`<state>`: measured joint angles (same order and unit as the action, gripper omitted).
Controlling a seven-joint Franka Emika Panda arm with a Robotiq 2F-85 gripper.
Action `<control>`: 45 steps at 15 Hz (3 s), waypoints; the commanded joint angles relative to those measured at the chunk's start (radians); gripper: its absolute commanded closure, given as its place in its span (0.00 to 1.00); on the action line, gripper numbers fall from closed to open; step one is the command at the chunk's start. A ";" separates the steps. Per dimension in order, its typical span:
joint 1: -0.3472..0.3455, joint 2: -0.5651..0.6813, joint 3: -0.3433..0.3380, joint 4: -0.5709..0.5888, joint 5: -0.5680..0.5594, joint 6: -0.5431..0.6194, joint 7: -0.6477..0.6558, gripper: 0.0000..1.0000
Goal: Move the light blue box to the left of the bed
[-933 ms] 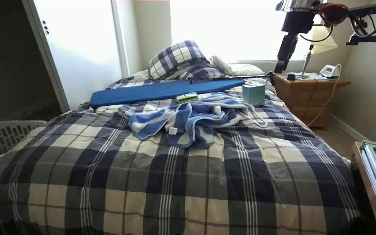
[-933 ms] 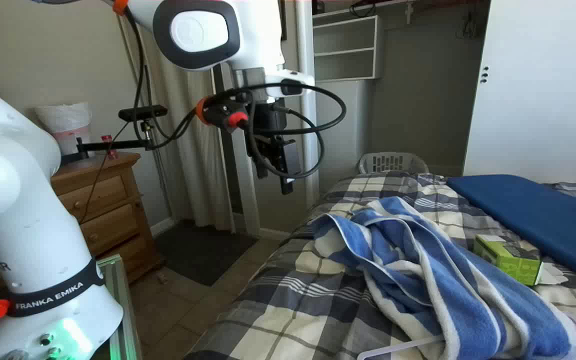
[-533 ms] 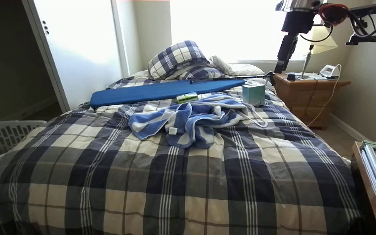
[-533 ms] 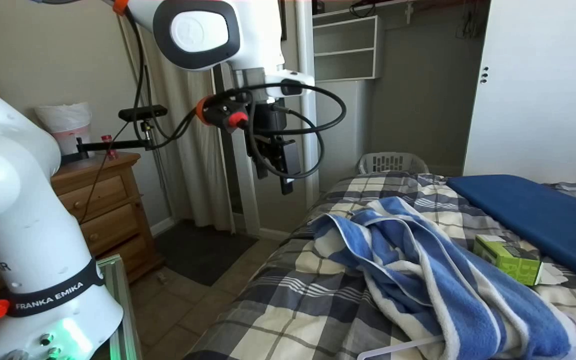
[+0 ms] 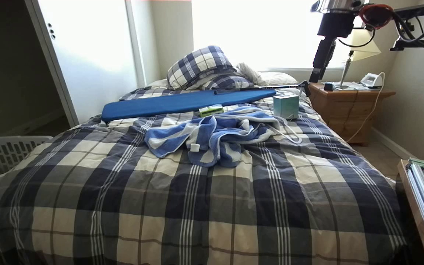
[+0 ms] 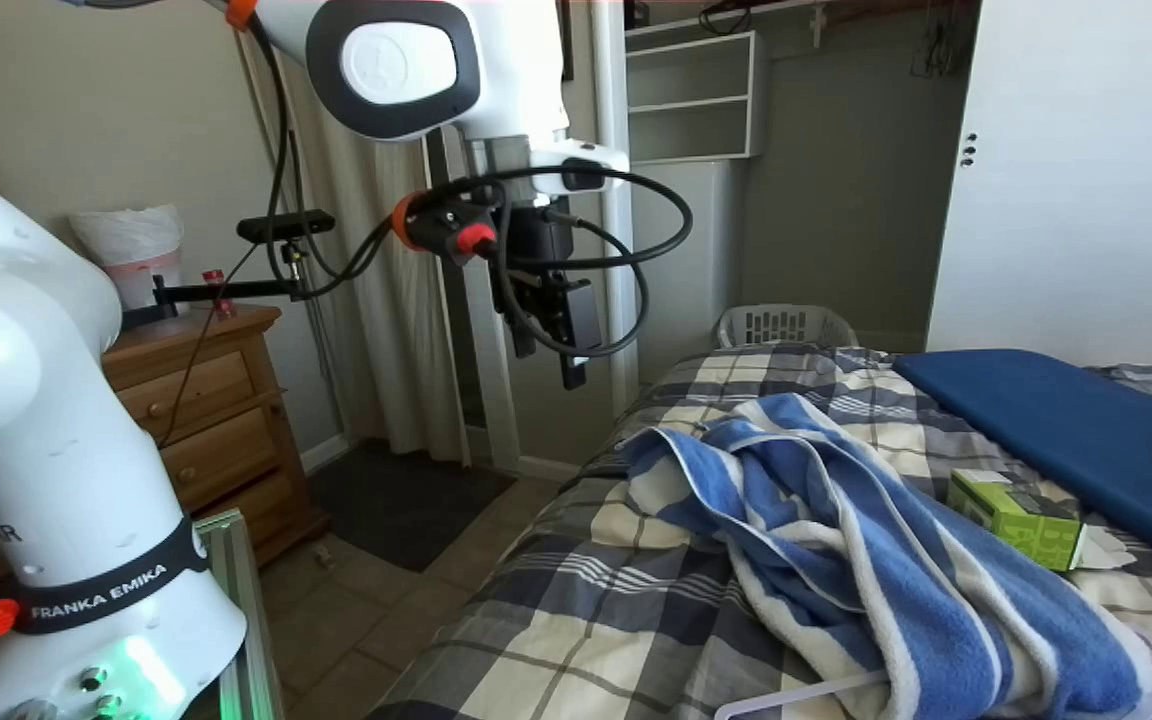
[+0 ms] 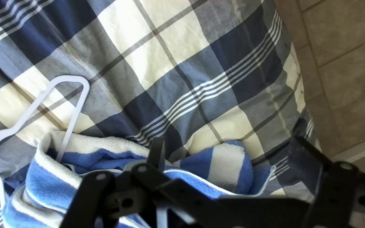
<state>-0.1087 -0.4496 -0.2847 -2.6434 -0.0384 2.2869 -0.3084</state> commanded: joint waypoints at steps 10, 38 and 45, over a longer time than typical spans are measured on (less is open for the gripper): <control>-0.014 0.001 0.015 0.001 0.009 -0.002 -0.006 0.00; -0.019 0.167 -0.107 0.123 0.074 0.108 -0.139 0.00; -0.035 0.492 -0.204 0.387 0.439 0.125 -0.514 0.00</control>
<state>-0.1217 -0.1300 -0.4851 -2.4021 0.2390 2.4395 -0.6763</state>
